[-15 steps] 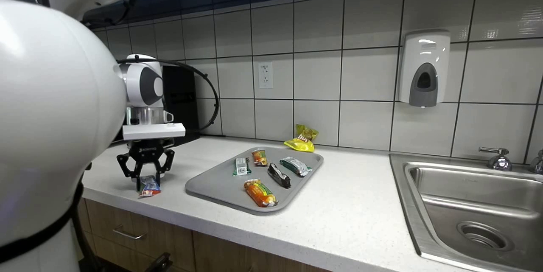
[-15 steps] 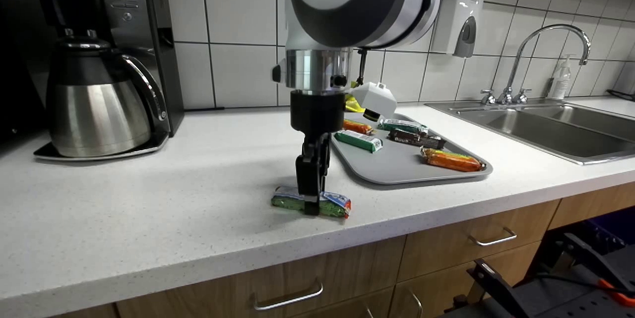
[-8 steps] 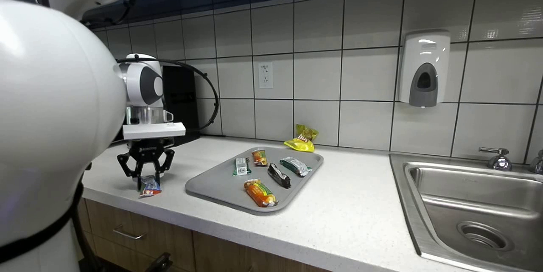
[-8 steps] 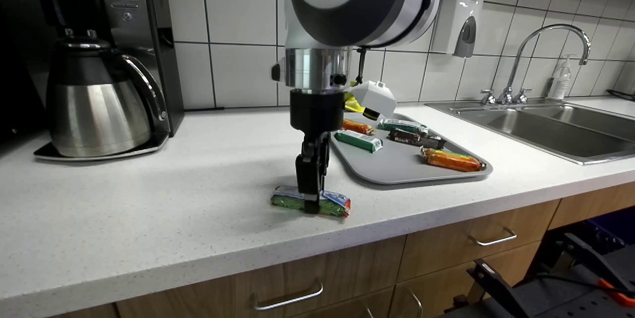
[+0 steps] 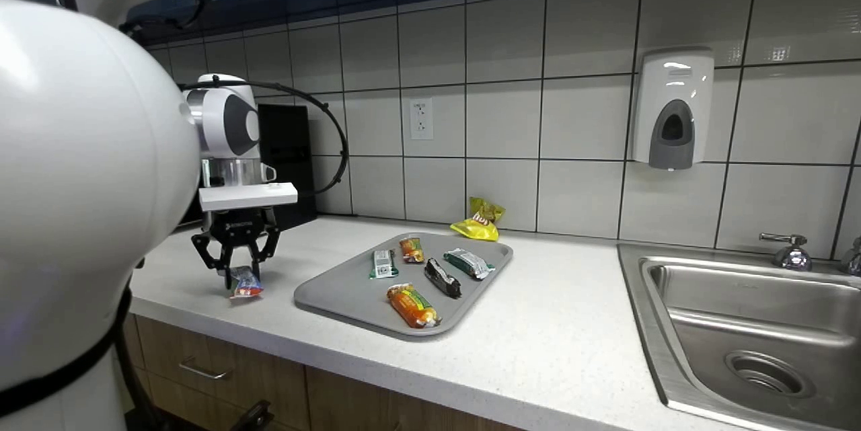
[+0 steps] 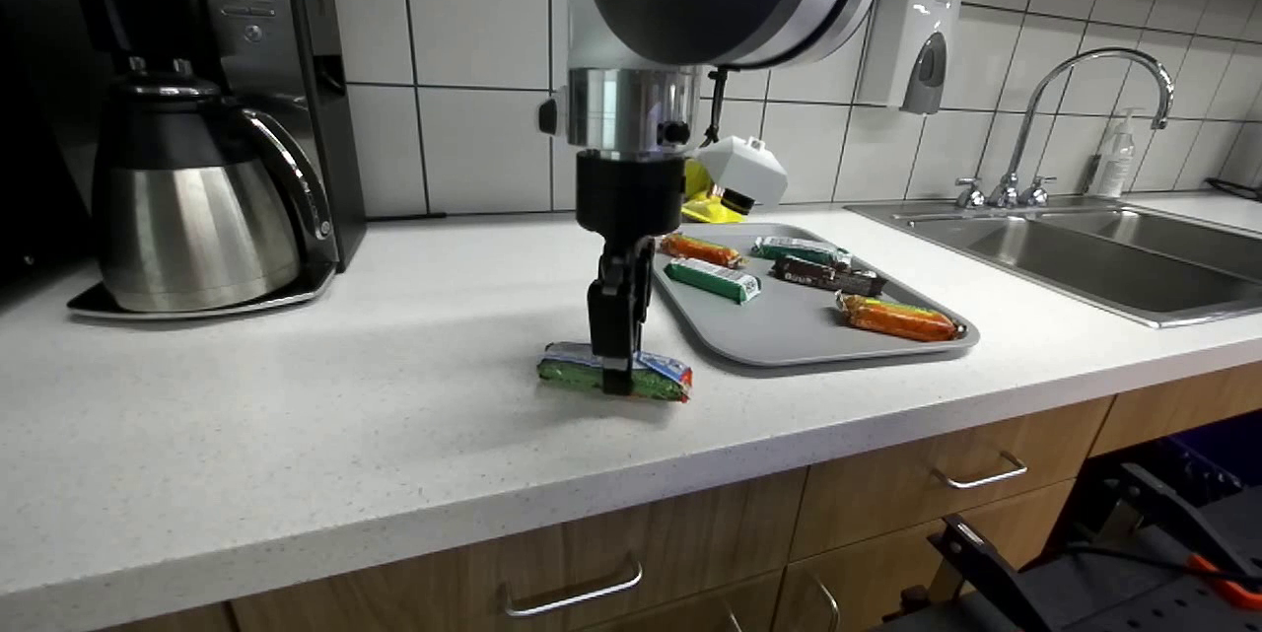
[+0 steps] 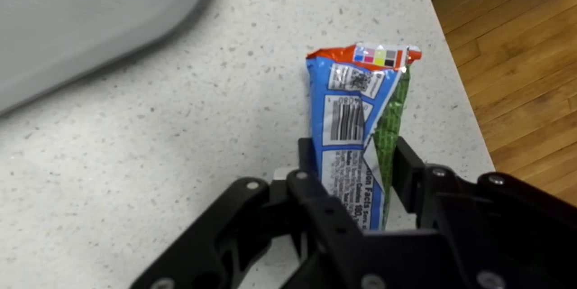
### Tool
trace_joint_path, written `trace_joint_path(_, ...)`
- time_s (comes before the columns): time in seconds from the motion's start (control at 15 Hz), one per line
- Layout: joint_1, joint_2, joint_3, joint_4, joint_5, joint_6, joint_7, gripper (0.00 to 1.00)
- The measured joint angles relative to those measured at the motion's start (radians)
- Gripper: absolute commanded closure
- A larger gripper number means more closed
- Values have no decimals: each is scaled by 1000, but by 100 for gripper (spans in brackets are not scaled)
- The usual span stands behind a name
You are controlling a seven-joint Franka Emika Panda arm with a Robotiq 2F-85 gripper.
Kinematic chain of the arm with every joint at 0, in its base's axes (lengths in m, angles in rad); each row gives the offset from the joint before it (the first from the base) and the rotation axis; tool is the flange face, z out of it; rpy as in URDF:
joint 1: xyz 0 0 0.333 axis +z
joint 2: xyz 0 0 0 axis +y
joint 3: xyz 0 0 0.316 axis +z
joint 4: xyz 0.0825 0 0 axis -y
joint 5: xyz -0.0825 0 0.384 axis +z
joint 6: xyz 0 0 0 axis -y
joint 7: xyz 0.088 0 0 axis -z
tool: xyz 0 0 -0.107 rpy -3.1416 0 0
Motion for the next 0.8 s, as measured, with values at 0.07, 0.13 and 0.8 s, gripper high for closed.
trace_joint_path(0.07, 0, -11, -3, 0, -3, 0, 0, 81)
trace_joint_path(0.13, -1, -21, -6, 1, -6, 0, 1, 81)
trace_joint_path(0.8, -18, -99, -82, 1, -18, 0, 25, 81)
